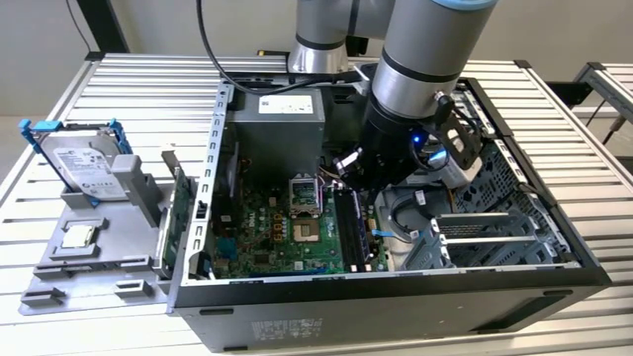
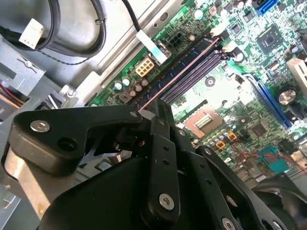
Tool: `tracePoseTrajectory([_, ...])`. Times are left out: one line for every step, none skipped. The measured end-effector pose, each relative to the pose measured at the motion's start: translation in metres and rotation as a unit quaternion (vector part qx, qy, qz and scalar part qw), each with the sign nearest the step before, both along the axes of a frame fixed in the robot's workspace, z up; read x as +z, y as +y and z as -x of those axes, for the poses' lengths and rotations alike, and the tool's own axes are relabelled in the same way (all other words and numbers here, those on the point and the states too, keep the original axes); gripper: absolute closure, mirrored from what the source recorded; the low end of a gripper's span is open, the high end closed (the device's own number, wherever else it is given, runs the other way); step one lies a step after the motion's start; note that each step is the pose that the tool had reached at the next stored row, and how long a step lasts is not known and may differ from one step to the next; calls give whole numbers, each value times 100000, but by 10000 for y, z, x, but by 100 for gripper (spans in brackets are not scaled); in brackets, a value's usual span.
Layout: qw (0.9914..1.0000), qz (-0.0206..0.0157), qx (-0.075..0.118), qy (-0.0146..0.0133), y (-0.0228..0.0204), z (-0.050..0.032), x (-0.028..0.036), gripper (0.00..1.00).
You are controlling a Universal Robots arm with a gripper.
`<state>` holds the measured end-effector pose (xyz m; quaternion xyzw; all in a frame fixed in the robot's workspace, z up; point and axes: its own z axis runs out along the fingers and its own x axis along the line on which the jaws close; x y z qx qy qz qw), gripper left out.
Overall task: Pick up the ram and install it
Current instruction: 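Press down the ram until it locks into place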
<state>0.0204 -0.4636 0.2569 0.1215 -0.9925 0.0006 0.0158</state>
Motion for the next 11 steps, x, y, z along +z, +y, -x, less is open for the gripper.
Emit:
tracePoseTrajectory([100000, 7, 222, -1, 0, 0, 0, 100])
tracePoseTrajectory([99999, 17, 433, 1, 0, 0, 0, 100])
tracePoseTrajectory([99998, 23, 651, 0, 0, 0, 0, 100])
tracePoseTrajectory([99996, 33, 845, 1, 0, 0, 0, 100])
tracePoseTrajectory([99995, 39, 1032, -1, 0, 0, 0, 100])
tracePoseTrajectory([99993, 43, 1206, 0, 0, 0, 0, 100])
tracePoseTrajectory([99990, 46, 1386, 0, 0, 0, 0, 100])
tracePoseTrajectory([99987, 51, 1593, 1, 0, 0, 0, 100])
tracePoseTrajectory([99983, 52, 1816, -1, 0, 0, 0, 100])
tracePoseTrajectory([99978, 56, 2085, 1, 0, 0, 0, 100])
tracePoseTrajectory([99971, 55, 2417, 0, 0, 0, 0, 100])
